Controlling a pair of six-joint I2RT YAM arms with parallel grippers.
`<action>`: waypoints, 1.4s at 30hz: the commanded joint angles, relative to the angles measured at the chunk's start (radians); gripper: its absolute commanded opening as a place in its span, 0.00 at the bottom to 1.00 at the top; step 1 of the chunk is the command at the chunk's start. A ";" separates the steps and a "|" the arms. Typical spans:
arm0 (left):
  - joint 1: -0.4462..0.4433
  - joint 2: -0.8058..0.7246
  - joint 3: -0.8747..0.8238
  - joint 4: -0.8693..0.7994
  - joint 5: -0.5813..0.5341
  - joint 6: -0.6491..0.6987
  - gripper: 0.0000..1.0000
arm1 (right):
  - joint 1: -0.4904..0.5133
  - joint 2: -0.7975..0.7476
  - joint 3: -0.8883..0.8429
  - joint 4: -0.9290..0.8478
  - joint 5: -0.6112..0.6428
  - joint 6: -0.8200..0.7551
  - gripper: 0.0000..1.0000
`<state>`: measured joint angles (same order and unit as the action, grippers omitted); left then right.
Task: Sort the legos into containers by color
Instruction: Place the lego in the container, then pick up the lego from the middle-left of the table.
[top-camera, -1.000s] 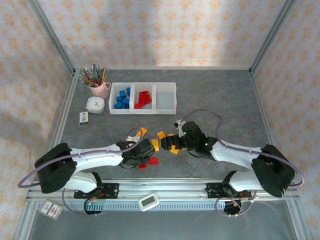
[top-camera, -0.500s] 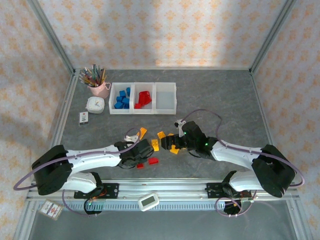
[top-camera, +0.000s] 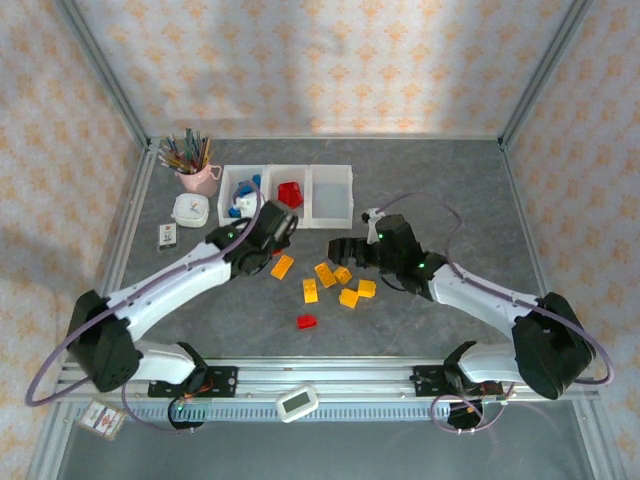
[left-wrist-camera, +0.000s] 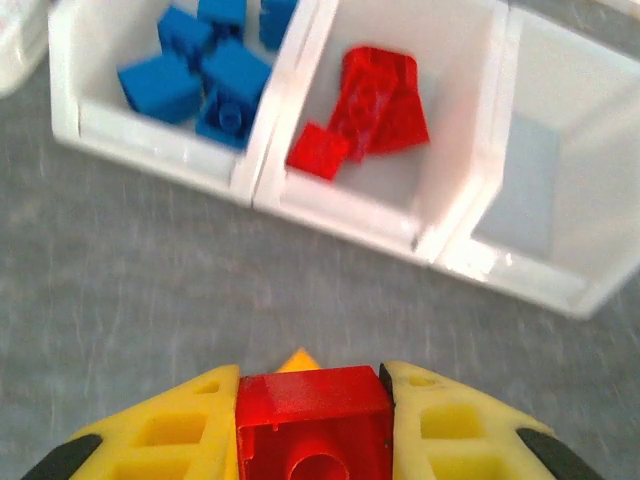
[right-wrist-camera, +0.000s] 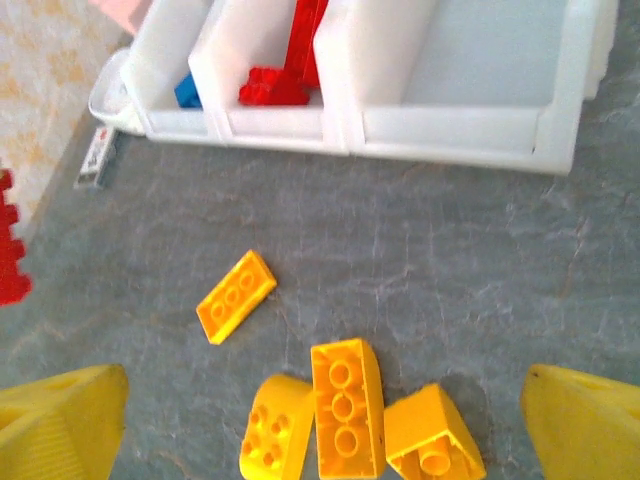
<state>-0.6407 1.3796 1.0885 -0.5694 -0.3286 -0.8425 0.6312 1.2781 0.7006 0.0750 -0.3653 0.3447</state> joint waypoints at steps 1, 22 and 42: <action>0.064 0.113 0.094 0.065 -0.039 0.150 0.30 | -0.031 0.025 0.039 -0.013 0.014 0.022 1.00; 0.225 0.686 0.591 0.126 0.020 0.301 0.50 | -0.074 0.110 0.097 0.016 0.016 0.008 1.00; 0.052 0.099 0.034 0.070 0.099 0.126 0.61 | -0.047 0.063 0.052 -0.096 -0.089 -0.052 1.00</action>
<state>-0.5354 1.5322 1.1995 -0.4385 -0.2169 -0.6456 0.5701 1.3781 0.7895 0.0078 -0.4282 0.3164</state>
